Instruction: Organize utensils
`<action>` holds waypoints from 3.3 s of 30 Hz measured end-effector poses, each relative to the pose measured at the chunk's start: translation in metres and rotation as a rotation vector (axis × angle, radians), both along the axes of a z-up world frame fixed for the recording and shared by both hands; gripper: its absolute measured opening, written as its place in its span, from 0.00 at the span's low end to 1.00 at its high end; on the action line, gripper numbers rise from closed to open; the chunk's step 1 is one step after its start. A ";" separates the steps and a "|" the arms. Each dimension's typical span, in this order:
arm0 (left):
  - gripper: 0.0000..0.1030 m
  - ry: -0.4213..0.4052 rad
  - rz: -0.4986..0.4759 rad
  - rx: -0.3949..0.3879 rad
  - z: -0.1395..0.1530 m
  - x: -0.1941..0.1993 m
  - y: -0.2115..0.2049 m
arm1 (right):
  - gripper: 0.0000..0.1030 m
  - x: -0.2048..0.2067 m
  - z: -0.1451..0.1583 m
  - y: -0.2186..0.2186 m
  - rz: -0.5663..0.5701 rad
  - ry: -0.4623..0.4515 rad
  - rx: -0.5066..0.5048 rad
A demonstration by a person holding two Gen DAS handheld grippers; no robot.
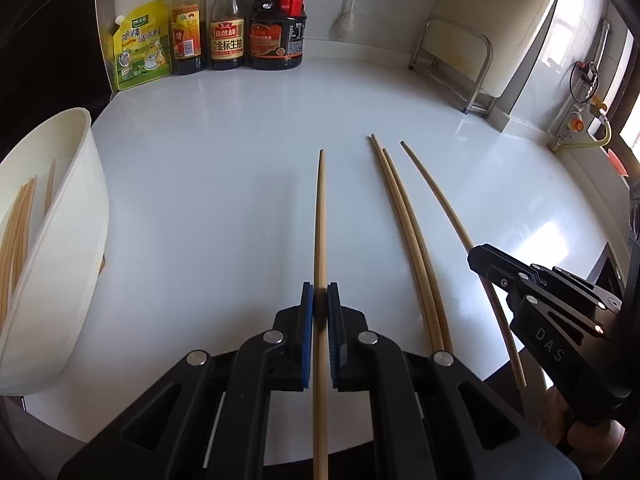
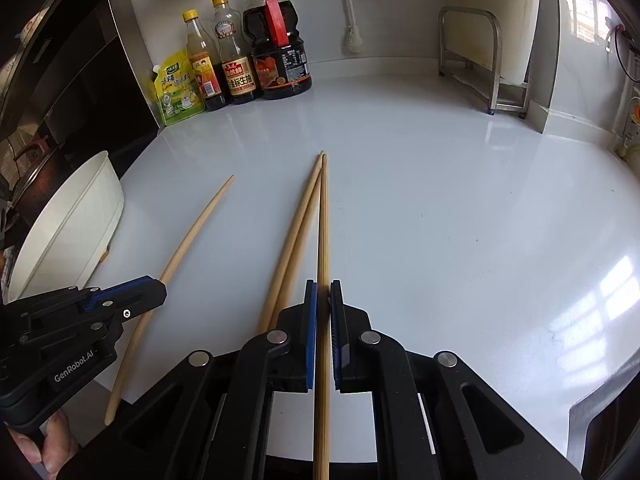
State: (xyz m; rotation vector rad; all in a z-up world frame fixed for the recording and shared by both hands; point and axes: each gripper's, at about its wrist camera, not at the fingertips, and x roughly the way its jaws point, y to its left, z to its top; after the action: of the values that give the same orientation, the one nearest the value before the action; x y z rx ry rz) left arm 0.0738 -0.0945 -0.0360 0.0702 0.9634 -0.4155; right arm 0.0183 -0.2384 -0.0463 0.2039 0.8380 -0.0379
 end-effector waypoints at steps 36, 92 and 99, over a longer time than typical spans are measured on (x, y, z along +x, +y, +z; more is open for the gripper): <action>0.08 -0.097 0.471 -0.060 0.051 0.059 0.293 | 0.06 0.138 0.058 0.298 0.479 0.010 0.139; 0.69 -0.168 0.132 -0.091 0.078 -0.026 0.079 | 0.38 -0.016 0.040 0.021 -0.018 -0.036 0.018; 0.70 -0.133 0.118 -0.064 0.055 -0.022 0.055 | 0.38 -0.009 0.010 0.007 -0.057 0.016 -0.013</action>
State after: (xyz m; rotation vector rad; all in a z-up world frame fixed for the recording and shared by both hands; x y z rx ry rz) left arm 0.0522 -0.0398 0.0187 -0.0173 0.8184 -0.3285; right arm 0.0089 -0.2317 -0.0360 0.2152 0.8480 -0.0981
